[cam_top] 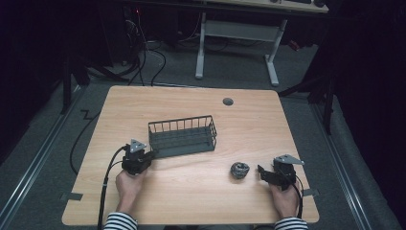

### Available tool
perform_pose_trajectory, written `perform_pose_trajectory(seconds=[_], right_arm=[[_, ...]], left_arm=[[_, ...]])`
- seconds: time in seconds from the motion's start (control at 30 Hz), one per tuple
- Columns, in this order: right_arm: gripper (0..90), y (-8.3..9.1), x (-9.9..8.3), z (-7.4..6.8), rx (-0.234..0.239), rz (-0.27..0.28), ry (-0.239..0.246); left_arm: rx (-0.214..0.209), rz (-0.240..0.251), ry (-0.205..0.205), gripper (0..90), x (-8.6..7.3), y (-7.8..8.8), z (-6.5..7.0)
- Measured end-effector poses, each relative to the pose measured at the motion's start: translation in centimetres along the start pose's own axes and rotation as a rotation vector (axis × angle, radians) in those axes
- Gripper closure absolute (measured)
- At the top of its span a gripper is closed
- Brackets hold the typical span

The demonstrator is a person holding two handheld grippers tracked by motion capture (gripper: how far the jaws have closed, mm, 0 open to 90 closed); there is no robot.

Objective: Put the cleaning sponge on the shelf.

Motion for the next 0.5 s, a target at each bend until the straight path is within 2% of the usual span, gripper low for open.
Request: perform_pose_trajectory(seconds=[0.17, 0.4, 0.5], right_arm=[[29.0, 0.0, 0.0, 0.0, 0.0, -0.001, 0.0], [28.9, 0.0, 0.0, 0.0, 0.0, -0.001, 0.0], [29.0, 0.0, 0.0, 0.0, 0.0, -0.001, 0.001]], left_arm=[[0.007, -0.018, -0.042, 85.6, 0.4, -0.4, 0.3], [-0.01, -0.006, -0.03, 85.4, 0.8, -1.1, 0.6], [-0.007, -0.003, -0.038, 85.3, 1.0, -1.3, 0.6]])
Point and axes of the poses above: each handheld gripper's, and its own axes: y roughly backward along the jaws, x roughly out of its top, z roughly to its right, the point moved 5 cm from there along -y, roughly forward along the jaws, and after that the axes turned 7 degrees about y, right-handed, at the moved point
